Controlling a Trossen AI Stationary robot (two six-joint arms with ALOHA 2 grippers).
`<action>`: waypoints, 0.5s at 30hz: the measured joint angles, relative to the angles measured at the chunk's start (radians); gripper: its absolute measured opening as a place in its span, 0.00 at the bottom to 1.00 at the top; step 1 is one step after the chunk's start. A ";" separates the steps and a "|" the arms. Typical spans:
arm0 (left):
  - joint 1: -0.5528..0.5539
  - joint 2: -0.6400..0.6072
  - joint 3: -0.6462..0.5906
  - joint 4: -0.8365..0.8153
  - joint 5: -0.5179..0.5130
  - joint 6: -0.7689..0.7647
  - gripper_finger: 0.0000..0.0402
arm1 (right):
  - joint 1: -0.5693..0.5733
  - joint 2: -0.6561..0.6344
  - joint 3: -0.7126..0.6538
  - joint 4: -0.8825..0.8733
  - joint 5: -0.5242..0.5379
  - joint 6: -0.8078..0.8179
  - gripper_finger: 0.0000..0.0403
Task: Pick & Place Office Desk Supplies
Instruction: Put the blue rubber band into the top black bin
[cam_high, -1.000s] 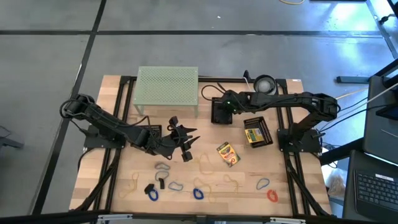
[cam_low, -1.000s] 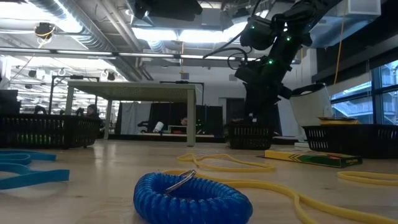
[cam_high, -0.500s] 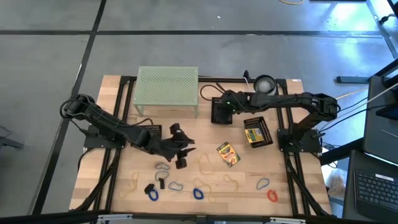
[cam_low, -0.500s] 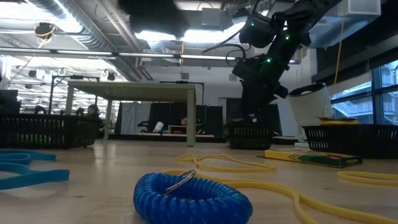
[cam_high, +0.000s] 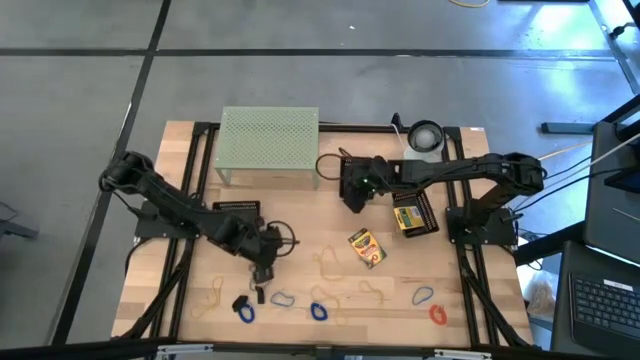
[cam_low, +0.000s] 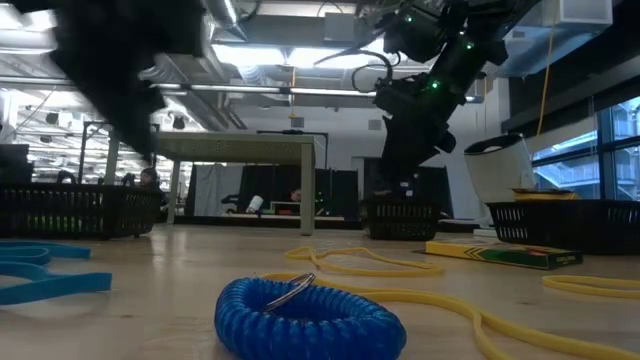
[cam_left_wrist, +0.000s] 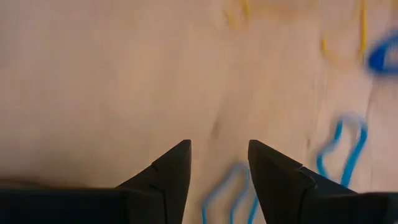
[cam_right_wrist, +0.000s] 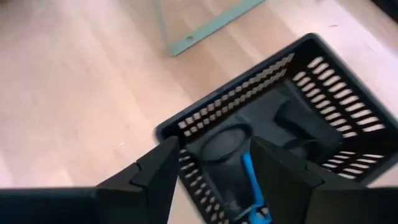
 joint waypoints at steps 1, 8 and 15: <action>-0.012 0.000 -0.013 -0.002 0.019 0.002 0.39 | 0.011 0.000 0.000 0.000 0.000 0.001 0.50; -0.099 0.000 -0.100 0.002 0.035 0.077 0.38 | 0.082 0.000 0.000 0.000 0.013 0.010 0.50; -0.131 0.000 -0.167 0.063 0.032 0.053 0.38 | 0.129 0.000 0.000 0.000 0.038 0.035 0.50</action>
